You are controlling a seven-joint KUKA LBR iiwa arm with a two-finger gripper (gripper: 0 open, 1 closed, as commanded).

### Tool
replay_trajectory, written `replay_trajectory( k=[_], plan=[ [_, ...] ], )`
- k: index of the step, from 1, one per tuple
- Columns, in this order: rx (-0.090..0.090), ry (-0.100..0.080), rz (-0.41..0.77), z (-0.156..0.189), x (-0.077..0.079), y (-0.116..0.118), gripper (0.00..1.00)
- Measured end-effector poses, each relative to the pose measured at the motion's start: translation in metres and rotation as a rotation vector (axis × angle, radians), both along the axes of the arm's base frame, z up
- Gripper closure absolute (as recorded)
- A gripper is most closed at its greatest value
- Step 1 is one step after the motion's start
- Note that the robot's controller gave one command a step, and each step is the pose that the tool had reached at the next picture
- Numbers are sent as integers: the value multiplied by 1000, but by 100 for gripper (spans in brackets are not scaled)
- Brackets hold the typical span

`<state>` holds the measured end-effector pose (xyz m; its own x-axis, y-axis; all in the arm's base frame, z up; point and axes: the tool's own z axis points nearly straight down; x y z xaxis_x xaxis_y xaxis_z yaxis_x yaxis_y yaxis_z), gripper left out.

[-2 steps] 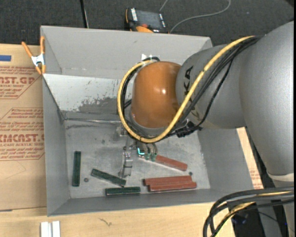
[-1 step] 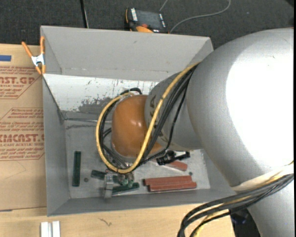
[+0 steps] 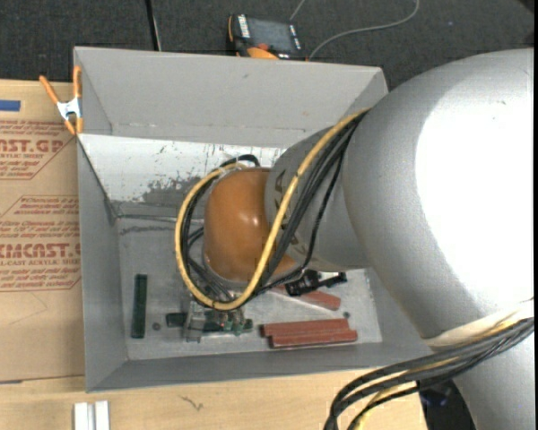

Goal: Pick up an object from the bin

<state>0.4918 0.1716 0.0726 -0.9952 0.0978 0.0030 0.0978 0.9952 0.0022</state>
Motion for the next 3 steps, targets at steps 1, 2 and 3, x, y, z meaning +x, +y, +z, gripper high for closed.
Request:
replay_trajectory(
  k=[1, 2, 3],
  plan=[
    [2, -13, 26, 125, 36, 25, 100],
    [-1, -4, 26, 120, 34, 24, 0],
    [-5, 1, 203, 74, 14, -41, 0]
  ],
)
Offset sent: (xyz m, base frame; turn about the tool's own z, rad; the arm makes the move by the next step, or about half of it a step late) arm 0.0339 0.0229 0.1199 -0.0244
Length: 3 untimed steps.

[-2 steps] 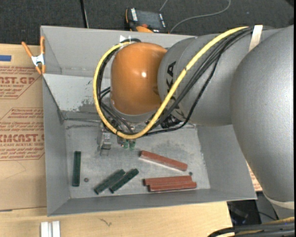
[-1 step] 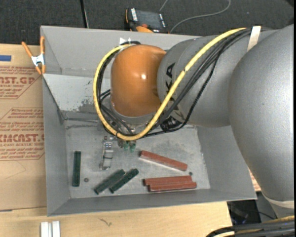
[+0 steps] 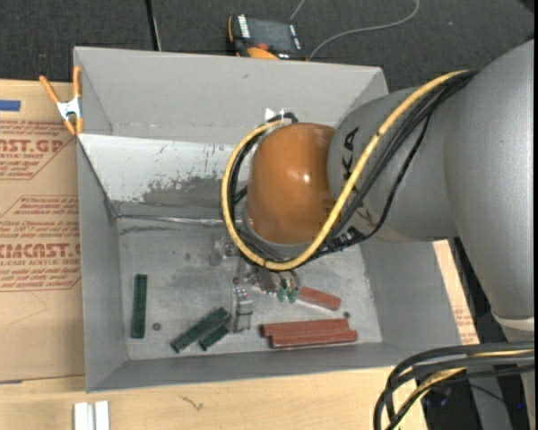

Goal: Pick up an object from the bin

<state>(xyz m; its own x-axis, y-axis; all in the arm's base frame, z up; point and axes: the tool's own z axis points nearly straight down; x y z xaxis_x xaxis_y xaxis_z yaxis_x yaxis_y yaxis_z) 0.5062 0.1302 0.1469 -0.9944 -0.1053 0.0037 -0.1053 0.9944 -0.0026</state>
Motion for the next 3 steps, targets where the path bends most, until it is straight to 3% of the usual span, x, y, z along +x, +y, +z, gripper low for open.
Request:
replay_trajectory(
  k=[1, 2, 3],
  plan=[
    [5, -9, -113, -79, -25, -8, 0],
    [4, -3, -110, -78, -26, -7, 100],
    [3, -4, 148, -66, -21, -29, 100]
  ],
)
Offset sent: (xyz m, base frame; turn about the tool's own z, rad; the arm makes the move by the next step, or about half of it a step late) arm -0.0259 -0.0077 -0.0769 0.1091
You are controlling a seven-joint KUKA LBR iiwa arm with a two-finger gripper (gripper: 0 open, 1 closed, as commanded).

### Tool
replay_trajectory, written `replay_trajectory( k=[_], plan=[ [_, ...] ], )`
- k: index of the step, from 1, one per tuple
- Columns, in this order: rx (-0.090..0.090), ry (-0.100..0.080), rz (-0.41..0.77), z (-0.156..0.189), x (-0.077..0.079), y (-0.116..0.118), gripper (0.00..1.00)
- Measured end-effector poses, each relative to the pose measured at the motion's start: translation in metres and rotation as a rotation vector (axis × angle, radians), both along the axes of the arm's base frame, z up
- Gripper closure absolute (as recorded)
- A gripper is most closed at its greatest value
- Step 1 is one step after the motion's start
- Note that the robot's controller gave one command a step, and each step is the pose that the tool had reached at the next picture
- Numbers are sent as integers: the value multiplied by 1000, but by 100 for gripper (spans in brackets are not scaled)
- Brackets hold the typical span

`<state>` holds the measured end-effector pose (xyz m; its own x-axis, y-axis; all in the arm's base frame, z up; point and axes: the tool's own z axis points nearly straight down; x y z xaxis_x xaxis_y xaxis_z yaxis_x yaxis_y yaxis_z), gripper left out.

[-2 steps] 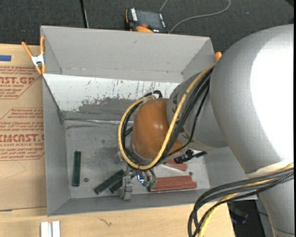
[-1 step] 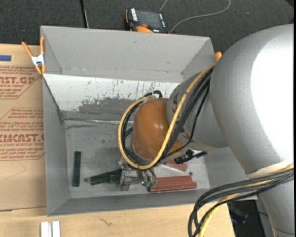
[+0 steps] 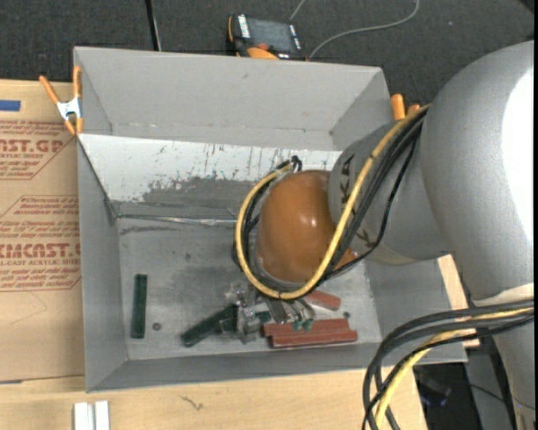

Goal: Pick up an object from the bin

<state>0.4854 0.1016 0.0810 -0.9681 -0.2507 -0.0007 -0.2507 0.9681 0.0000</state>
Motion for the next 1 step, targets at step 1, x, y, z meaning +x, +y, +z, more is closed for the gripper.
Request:
replay_trajectory(
  k=[1],
  plan=[
    [0, -7, 182, 134, 9, -22, 100]
  ],
)
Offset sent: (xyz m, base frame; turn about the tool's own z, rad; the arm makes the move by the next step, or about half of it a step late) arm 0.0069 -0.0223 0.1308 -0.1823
